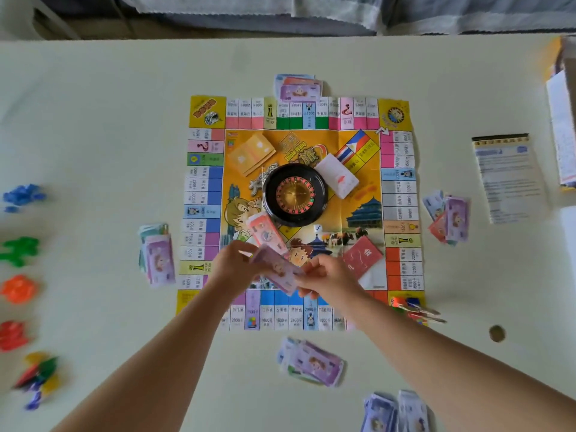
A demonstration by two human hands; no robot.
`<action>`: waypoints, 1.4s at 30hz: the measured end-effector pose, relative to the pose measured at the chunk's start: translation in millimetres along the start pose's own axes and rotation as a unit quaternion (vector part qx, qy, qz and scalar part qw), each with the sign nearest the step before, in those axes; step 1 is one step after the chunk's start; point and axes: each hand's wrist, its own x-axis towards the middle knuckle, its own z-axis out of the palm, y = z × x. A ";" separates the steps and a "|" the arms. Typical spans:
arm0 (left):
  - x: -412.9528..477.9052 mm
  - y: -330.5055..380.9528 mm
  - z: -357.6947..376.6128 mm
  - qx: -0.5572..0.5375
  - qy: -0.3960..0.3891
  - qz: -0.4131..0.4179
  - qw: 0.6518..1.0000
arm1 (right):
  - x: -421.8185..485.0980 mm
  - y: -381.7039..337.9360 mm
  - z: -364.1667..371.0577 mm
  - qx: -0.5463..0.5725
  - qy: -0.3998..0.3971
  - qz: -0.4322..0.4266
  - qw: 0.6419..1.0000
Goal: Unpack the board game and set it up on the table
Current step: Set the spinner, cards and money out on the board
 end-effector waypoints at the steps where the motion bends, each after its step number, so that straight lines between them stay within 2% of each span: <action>1: 3.4 -0.6 -2.9 -0.028 0.023 0.002 0.999 | 4.6 -5.3 4.5 0.034 0.012 0.006 0.999; 4: 14.8 -5.1 -6.4 -0.098 0.076 -0.015 0.992 | 19.9 -17.6 21.2 0.119 0.050 0.028 0.991; 9: 26.6 -10.2 2.9 -0.143 0.040 -0.061 0.987 | 45.1 -15.8 45.1 0.126 0.143 0.043 0.981; 12: 31.6 -10.3 10.1 -0.147 0.015 -0.059 0.987 | 52.9 -6.5 51.8 0.023 0.218 0.024 0.975; 15: 36.1 -11.4 14.2 -0.147 0.020 -0.056 0.987 | 52.5 -0.8 48.7 -0.149 0.255 -0.060 0.954; 20: 40.8 -9.8 17.4 -0.140 0.016 -0.049 0.989 | 62.7 -1.1 42.7 -0.246 0.168 -0.112 0.948; 27: 24.3 -12.6 15.8 -0.150 0.032 -0.051 0.987 | 47.5 -2.4 28.8 -0.265 0.121 -0.130 0.948; 34: -27.9 -47.5 40.7 -0.186 0.030 -0.077 0.979 | 0.8 27.0 16.8 -0.284 0.018 -0.111 0.952; 38: -57.5 -80.2 75.0 -0.144 -0.014 -0.095 0.985 | -24.7 55.9 9.9 -0.313 -0.003 -0.090 0.946; 42: -86.6 -120.0 112.0 -0.096 -0.042 -0.117 0.988 | -51.4 91.5 1.5 -0.354 0.012 -0.084 0.932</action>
